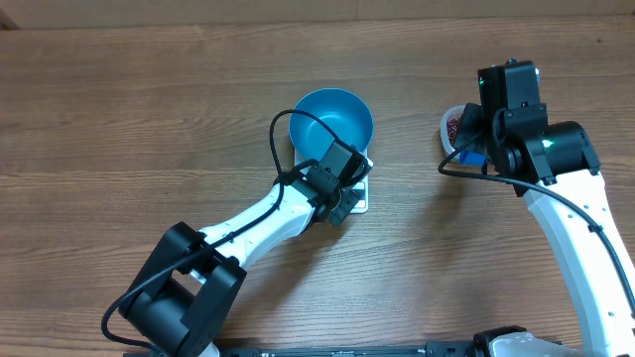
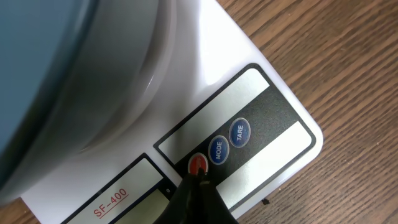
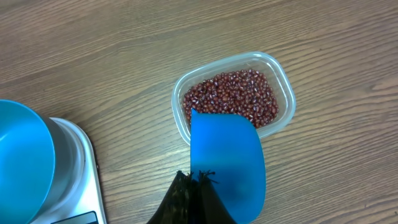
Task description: Scoop item into bowl and weigh 150g on scale
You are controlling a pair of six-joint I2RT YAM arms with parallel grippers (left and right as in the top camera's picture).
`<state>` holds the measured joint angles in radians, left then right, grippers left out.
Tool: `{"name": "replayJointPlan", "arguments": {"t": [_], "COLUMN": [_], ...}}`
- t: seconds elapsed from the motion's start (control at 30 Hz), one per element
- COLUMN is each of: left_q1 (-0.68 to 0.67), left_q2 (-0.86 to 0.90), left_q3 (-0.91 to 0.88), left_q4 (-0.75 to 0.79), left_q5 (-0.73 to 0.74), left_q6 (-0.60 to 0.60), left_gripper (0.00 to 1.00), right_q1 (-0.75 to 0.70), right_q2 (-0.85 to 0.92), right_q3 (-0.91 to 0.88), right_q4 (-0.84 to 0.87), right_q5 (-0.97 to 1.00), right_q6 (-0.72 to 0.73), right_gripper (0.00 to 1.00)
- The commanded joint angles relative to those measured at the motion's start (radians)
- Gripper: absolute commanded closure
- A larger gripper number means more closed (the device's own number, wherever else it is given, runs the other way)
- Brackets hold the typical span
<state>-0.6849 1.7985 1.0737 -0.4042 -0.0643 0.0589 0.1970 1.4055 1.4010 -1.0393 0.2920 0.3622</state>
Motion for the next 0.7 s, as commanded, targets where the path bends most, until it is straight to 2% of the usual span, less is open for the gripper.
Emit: {"name": "replayJointPlan", "arguments": {"t": [0.0, 0.67], "left_q1": [0.003, 0.003], "left_q2": [0.019, 0.045], "left_q3": [-0.007, -0.007], "left_q4": [0.002, 0.031], "left_q5": [0.010, 0.013], "left_q6": [0.005, 0.005], "left_gripper": [0.96, 0.96], "right_q1": [0.004, 0.004], "right_q2": [-0.009, -0.009], "right_q3": [0.034, 0.034], "right_q4": [0.008, 0.009], "right_q5": [0.002, 0.002], "right_q6": [0.003, 0.004], "right_gripper": [0.96, 0.96]}}
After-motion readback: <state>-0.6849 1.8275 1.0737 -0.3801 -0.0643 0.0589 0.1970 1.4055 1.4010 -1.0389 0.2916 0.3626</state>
